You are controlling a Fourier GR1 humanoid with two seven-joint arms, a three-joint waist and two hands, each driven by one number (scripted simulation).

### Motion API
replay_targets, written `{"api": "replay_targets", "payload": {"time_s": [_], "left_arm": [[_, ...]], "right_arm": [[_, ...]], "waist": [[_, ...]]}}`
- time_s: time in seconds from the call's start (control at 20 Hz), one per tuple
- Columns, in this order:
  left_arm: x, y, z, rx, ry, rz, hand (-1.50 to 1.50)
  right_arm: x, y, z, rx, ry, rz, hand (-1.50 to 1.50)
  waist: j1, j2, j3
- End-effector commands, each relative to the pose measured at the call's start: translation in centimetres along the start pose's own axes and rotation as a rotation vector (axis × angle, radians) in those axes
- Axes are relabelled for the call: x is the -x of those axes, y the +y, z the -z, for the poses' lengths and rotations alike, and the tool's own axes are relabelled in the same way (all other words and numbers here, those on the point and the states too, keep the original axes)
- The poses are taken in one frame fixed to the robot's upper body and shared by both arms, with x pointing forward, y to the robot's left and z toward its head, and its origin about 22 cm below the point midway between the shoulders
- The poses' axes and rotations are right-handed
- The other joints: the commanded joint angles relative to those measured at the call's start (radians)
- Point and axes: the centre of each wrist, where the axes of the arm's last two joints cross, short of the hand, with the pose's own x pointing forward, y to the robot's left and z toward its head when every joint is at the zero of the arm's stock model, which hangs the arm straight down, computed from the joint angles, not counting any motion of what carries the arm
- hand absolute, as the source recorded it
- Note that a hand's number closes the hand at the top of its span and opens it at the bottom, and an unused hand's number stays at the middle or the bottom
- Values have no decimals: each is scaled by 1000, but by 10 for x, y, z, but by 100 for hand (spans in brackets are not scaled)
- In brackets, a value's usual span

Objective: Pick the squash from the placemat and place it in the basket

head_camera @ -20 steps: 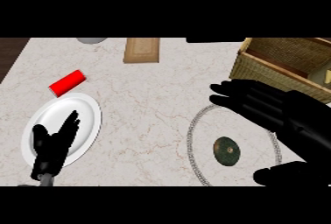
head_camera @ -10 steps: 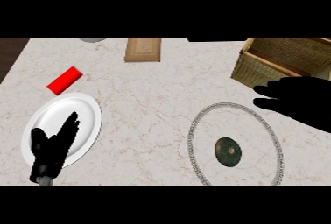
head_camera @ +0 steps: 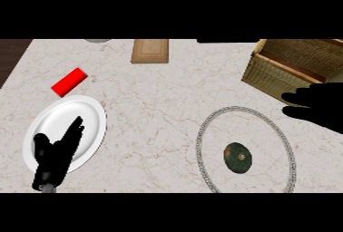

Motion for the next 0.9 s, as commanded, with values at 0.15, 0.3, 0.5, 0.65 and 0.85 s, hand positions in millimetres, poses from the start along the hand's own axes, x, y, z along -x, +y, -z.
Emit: {"api": "replay_targets", "payload": {"time_s": [0.15, 0.3, 0.5, 0.65, 0.85], "left_arm": [[18, -4, -14, 29, 154, 0, 0], [28, 0, -11, 12, 161, 13, 0], [25, 3, -9, 3, 157, 16, 0], [20, -1, -5, 9, 152, -4, 0], [28, 2, 2, 13, 145, 11, 0]], "right_arm": [[0, 32, 21, 11, -8, 63, -150], [-6, 49, 27, 24, -36, 75, -150], [-5, 77, 44, 35, -37, 92, -150], [-1, 84, 55, 1, -1, 51, -150], [1, 102, 65, -27, 15, 22, -150]], "waist": [[17, 11, -8], [11, 11, -7], [14, 13, -7], [17, 13, -7], [12, 14, -8]]}}
